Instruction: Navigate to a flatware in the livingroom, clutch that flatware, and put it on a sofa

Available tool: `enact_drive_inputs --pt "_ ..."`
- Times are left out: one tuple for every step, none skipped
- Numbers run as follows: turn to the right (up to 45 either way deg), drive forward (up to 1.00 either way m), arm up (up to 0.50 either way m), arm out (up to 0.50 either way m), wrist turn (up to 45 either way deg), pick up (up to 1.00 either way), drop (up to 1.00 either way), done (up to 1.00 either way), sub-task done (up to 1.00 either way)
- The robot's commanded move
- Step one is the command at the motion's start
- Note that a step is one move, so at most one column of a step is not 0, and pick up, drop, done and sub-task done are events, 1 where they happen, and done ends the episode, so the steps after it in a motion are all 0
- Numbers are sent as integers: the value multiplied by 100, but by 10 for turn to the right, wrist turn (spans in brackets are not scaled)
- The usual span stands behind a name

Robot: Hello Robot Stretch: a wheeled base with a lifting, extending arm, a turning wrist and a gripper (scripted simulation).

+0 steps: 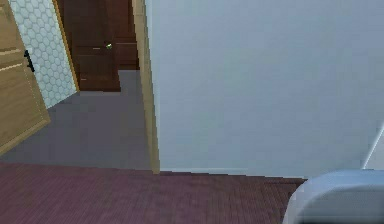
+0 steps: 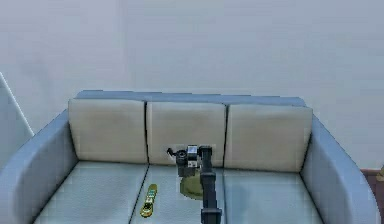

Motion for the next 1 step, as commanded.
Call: enact_drive_inputs --pt "0 0 0 0 0 0 0 100 0"
